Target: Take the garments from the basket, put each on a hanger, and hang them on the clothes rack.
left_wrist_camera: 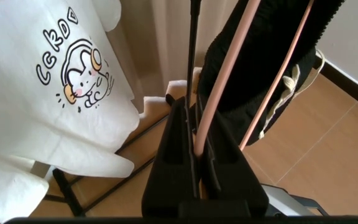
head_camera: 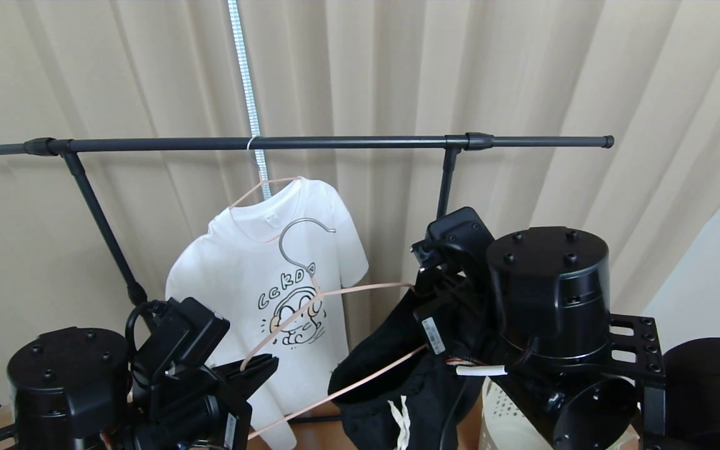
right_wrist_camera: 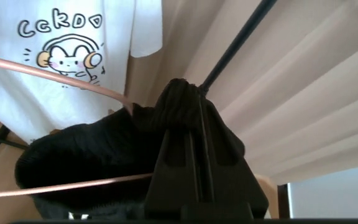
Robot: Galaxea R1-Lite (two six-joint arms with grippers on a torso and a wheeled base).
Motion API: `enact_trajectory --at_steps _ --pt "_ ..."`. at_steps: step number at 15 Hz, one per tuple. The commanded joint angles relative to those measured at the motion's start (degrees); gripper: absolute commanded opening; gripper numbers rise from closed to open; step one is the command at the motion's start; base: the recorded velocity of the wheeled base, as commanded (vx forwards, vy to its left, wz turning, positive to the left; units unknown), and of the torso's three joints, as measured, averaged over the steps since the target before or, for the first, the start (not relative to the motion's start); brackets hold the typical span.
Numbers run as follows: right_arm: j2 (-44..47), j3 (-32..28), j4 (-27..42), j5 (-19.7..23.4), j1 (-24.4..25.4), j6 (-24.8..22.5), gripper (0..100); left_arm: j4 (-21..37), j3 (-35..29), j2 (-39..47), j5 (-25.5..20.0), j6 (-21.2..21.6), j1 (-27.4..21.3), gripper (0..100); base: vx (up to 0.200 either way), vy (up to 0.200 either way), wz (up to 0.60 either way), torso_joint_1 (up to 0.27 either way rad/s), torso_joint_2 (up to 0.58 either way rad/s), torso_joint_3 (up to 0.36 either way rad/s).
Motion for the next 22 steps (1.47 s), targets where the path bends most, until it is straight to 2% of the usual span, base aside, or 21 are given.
enact_trajectory --at_steps 1,3,7,11,16,19,22 --pt "0.2 -0.5 0.0 0.0 1.9 0.6 0 0.0 -0.1 0.2 0.0 0.0 0.0 0 0.0 0.0 0.0 0.0 0.0 0.0" --pt "0.4 -1.8 0.0 0.0 3.2 2.6 0 0.0 0.0 0.4 0.0 0.0 -0.1 0 0.0 0.0 0.0 0.0 0.0 0.0" --pt "0.7 -5.5 0.0 0.0 2.9 7.1 0 -0.1 0.7 0.2 0.0 0.2 -1.1 0 0.0 0.0 0.0 0.0 0.0 0.0" --pt "1.5 -7.5 -0.1 -1.0 -1.3 7.6 0 -5.1 2.6 0.4 -0.1 0.5 -1.9 0 0.0 0.0 0.0 0.0 0.0 0.0" --pt "3.7 -7.9 -0.2 -1.1 1.4 9.1 0 -7.1 2.5 1.4 0.6 0.1 -3.1 0 0.0 0.0 0.0 0.0 0.0 0.0" --pt "4.0 -8.1 -0.4 -1.0 2.7 9.6 0 -12.8 3.0 5.2 4.0 0.0 -3.5 0 0.0 0.0 0.0 0.0 0.0 0.0" --pt "3.7 -9.0 0.0 -1.1 4.0 10.9 0 -17.9 4.5 8.1 5.3 0.0 -4.5 0 0.0 0.0 0.0 0.0 0.0 0.0"
